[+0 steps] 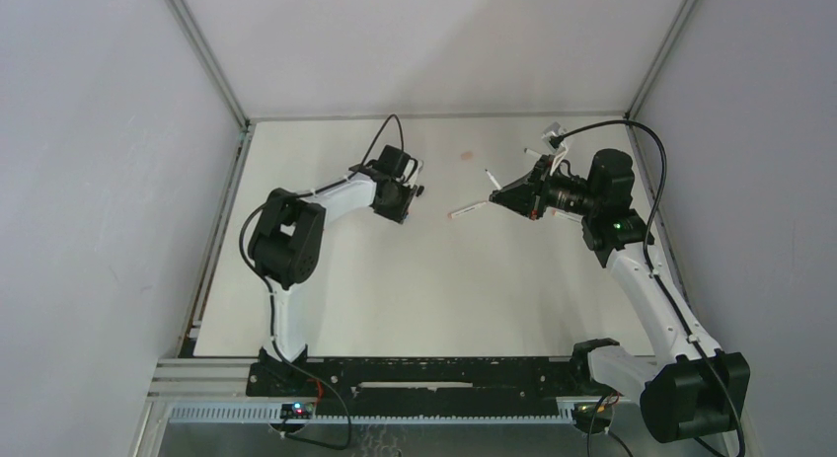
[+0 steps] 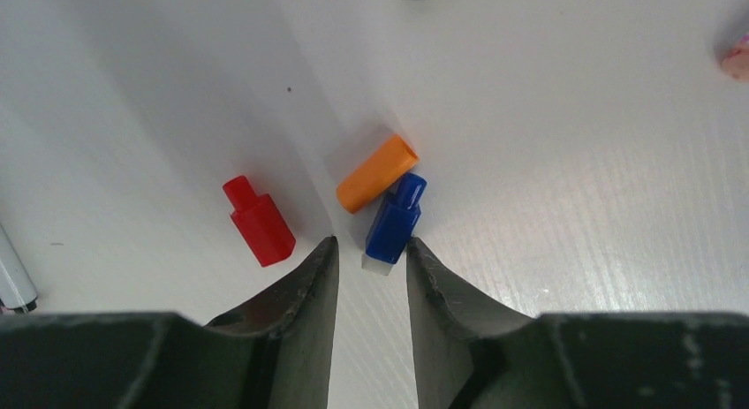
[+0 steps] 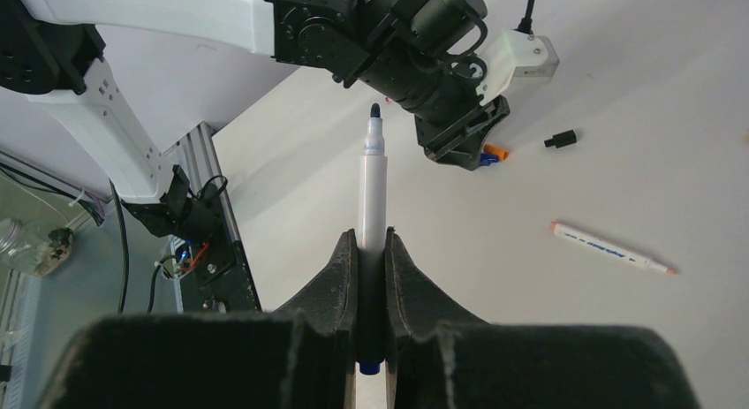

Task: Insert the pens into the pen caps
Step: Pick up the pen cap from the center of the board.

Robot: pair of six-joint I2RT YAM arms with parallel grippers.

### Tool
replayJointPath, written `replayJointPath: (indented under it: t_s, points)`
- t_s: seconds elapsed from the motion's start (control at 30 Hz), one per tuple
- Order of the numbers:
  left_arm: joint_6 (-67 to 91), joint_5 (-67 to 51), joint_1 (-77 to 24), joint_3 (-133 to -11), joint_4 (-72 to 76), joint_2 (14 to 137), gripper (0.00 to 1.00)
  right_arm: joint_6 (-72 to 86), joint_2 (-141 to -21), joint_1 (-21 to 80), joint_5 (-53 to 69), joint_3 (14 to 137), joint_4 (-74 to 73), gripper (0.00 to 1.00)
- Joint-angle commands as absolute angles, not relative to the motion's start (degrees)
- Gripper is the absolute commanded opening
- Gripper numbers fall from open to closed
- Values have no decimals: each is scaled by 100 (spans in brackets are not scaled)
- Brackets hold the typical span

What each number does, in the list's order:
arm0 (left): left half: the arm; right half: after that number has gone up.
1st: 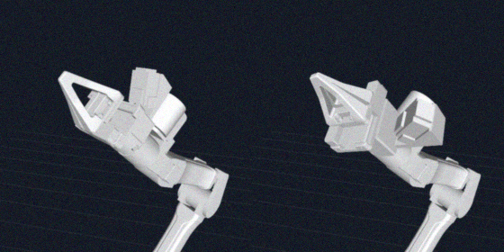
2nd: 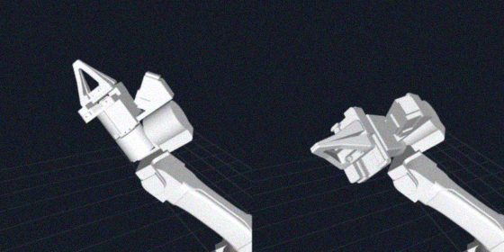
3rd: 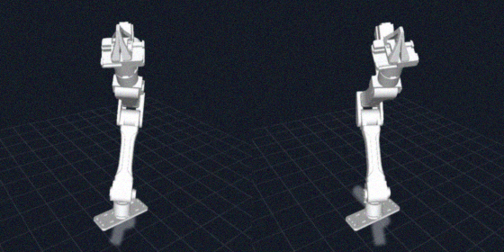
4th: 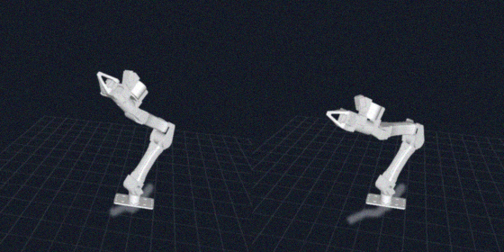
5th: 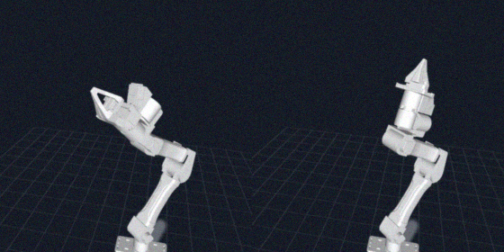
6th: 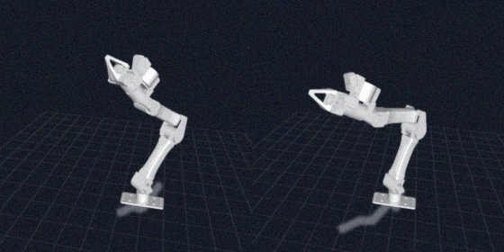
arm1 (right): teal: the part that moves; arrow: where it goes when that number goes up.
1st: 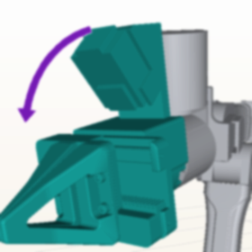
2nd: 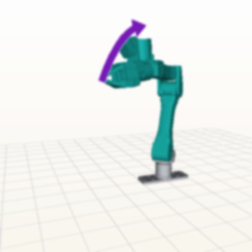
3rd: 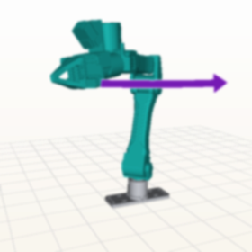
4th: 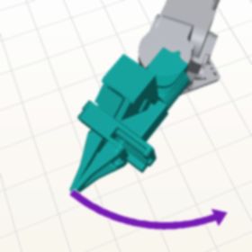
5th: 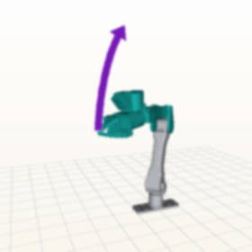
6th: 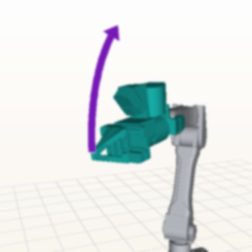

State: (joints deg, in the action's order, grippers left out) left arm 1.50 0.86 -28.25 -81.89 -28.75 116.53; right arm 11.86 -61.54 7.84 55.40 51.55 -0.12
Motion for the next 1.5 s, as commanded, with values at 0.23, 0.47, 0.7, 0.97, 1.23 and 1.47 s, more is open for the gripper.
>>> replayJointPath:
  t_s: [0.23, 0.47, 0.7, 0.97, 1.23, 1.47]
  points:
    - [9, -440, -2812, -8671, -2944, 11921, 30, 1159, -6113, 712, 5570, 5146, 211, 0]
    - [45, -562, -2812, -8657, -2936, 11999, 34, 1163, -6144, 709, 5572, 5150, 210, 0]
    - [99, -549, -2812, -8641, -2927, 12062, 23, 1109, -6135, 708, 5570, 5150, 169, 0]
    - [-66, -939, -2812, -8177, -2902, 11485, 0, 792, -6091, 703, 5629, 5149, 29, 0]
    - [-485, -2739, -2811, -6926, -2900, 9941, 0, -1009, -5957, 739, 6345, 5272, -1080, 0]
    - [-574, -4777, -2874, -6377, -3237, 8906, 0, -4264, -5946, 998, 6284, 5892, -3472, 0]
